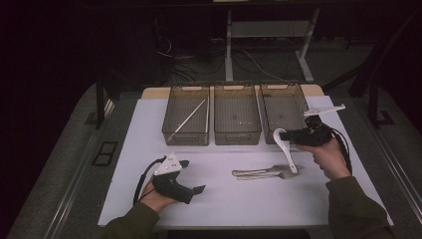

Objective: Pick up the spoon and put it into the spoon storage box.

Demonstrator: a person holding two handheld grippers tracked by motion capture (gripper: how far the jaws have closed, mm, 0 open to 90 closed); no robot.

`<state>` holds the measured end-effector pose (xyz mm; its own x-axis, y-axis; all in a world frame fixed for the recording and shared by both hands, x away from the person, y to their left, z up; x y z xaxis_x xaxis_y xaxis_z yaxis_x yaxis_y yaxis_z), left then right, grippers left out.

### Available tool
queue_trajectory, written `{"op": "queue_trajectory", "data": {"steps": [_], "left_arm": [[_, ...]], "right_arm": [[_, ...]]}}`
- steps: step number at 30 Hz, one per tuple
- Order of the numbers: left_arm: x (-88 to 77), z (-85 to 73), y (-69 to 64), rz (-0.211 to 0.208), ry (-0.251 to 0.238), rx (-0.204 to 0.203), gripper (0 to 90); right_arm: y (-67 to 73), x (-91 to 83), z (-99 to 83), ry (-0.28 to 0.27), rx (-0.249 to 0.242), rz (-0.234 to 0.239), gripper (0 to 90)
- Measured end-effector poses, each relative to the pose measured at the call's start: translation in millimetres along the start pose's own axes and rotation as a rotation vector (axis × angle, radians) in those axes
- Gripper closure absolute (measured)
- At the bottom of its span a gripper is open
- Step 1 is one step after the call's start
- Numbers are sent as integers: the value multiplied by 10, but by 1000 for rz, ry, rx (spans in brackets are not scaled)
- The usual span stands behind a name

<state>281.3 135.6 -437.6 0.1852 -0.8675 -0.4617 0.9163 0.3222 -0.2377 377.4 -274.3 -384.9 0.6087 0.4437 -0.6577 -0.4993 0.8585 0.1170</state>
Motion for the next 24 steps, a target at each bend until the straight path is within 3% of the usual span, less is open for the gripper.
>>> {"op": "queue_trajectory", "data": {"steps": [18, 24], "left_arm": [[-4, 4, 4, -7, -4, 11, 0], [-4, 6, 2, -9, -8, 9, 0]], "right_arm": [[144, 211, 621, -21, -23, -21, 817], [143, 305, 787, -33, -10, -29, 818]]}}
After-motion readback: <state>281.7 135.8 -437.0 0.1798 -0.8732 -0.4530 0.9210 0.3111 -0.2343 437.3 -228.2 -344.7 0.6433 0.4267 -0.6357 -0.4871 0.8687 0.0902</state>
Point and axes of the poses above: each handheld gripper's, and its own axes: x roughly forward along the jaws, z roughly out of its top, y roughly to its left, the point moved 2 cm from there along x, roughly forward along the jaws, and after that the axes turned 15 degrees about -z, right-handed, at the moved point
